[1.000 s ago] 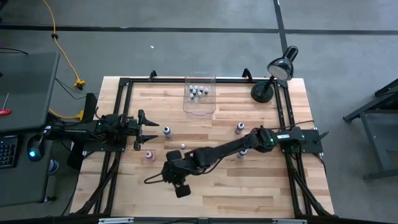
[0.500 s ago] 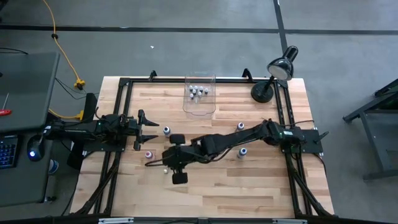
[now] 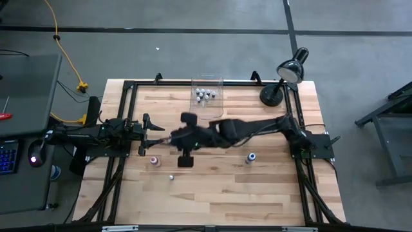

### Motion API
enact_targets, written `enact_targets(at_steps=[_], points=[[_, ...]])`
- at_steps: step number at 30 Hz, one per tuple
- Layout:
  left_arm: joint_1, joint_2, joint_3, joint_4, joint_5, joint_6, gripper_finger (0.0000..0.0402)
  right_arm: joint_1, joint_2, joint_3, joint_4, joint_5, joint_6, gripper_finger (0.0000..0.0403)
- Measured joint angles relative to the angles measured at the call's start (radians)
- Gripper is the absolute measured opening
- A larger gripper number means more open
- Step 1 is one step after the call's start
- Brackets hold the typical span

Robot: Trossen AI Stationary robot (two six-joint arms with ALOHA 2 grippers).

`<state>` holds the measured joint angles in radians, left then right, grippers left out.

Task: Pick & Place food coloring
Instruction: Put the small food coloring bottle into the transparent bin

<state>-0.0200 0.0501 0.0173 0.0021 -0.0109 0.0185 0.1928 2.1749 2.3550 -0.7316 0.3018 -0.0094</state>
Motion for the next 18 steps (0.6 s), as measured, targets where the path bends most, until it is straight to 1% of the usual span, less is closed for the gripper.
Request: enact_targets(at_steps=[7, 14, 18], points=[[0.000, 0.000, 0.000, 0.000, 0.000, 0.000, 0.0239, -0.104, -0.076, 0.000, -0.060, 0.013, -0.119, 0.0046], [0.000, 0.000, 0.000, 0.000, 0.000, 0.000, 0.0239, -0.212, -0.144, 0.001, -0.220, 0.026, -0.174, 0.0046], [0.000, 0.000, 0.000, 0.000, 0.000, 0.000, 0.0239, -0.269, -0.154, 0.001, -0.264, 0.031, -0.153, 0.0046]])
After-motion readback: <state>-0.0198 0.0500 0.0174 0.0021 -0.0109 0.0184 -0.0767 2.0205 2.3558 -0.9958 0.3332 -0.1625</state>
